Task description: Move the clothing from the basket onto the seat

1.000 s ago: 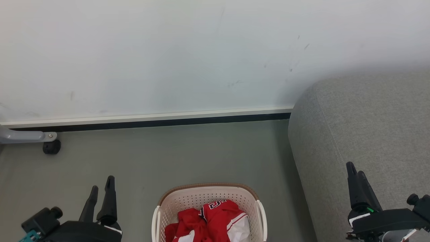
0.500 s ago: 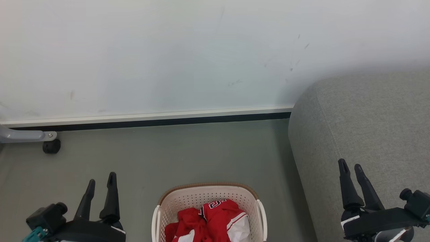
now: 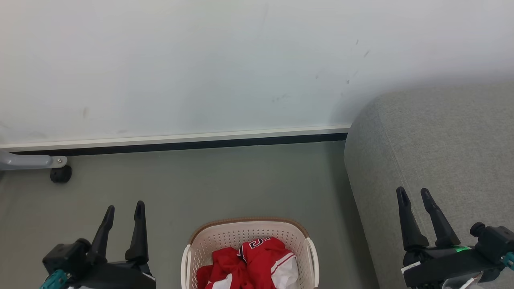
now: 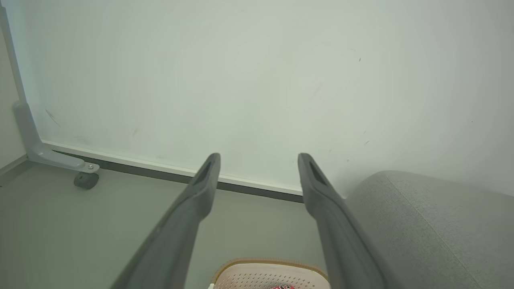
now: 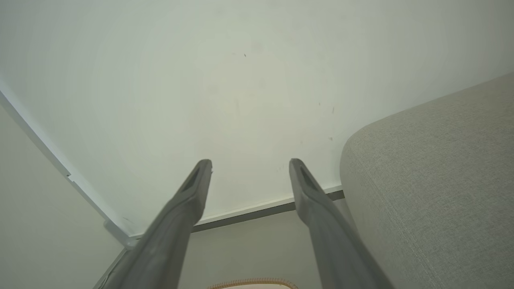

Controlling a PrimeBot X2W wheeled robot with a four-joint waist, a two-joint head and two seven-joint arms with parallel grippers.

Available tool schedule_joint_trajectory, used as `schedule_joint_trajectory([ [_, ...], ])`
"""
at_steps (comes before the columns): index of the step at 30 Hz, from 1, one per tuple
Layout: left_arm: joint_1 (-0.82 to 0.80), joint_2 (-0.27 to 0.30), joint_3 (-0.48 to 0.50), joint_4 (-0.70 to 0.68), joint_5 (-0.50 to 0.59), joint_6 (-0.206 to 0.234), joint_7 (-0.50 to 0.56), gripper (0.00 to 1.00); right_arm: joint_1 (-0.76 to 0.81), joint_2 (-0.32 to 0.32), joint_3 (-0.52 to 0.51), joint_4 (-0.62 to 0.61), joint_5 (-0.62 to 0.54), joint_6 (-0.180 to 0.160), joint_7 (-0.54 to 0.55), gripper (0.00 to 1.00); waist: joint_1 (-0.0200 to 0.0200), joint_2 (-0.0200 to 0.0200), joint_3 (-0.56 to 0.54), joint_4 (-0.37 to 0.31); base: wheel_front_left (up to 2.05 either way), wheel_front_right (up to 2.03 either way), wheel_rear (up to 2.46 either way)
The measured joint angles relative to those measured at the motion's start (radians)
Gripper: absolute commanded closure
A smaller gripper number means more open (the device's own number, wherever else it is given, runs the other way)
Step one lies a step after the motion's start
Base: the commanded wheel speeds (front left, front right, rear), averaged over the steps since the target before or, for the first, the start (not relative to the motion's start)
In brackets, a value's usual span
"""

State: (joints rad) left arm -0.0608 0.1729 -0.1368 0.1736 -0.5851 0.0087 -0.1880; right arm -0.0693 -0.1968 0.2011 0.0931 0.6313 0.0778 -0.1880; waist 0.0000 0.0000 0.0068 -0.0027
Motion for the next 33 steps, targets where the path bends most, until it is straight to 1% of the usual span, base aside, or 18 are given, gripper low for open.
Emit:
schedule_joint_trajectory([
  [6,-0.001,0.007,-0.006,-0.008,0.074,0.000,-0.020,0.00,0.000,-0.011,0.012,-0.016,-0.073,-0.007,-0.022,0.00,0.0000,0.0000,0.000,-0.002,0.00,0.00,0.00],
  [7,-0.001,0.010,-0.008,-0.011,0.104,0.000,-0.027,0.00,0.000,-0.014,0.016,-0.019,-0.093,-0.007,-0.027,0.00,0.0000,0.0000,0.001,-0.003,0.00,0.00,0.00],
  [14,-0.003,0.015,-0.018,-0.019,0.184,0.002,-0.054,0.00,0.000,-0.025,0.029,-0.036,-0.182,-0.007,-0.053,0.00,0.0001,0.0000,0.002,-0.004,0.00,0.00,0.00],
  [15,-0.003,0.015,-0.018,-0.019,0.184,0.002,-0.054,0.00,0.000,-0.025,0.029,-0.036,-0.182,-0.007,-0.053,0.00,0.0001,0.0000,0.002,-0.004,0.00,0.00,0.00],
  [18,-0.005,0.017,-0.023,-0.023,0.228,0.002,-0.062,0.00,0.000,-0.027,0.034,-0.044,-0.214,-0.007,-0.062,0.00,0.0000,0.0000,0.003,-0.005,0.00,0.00,0.00],
  [33,-0.013,0.014,-0.013,-0.023,0.242,-0.001,-0.062,0.00,0.000,-0.021,0.018,-0.045,-0.235,-0.007,-0.062,0.00,0.0001,0.0000,0.008,-0.005,0.00,0.00,0.00],
])
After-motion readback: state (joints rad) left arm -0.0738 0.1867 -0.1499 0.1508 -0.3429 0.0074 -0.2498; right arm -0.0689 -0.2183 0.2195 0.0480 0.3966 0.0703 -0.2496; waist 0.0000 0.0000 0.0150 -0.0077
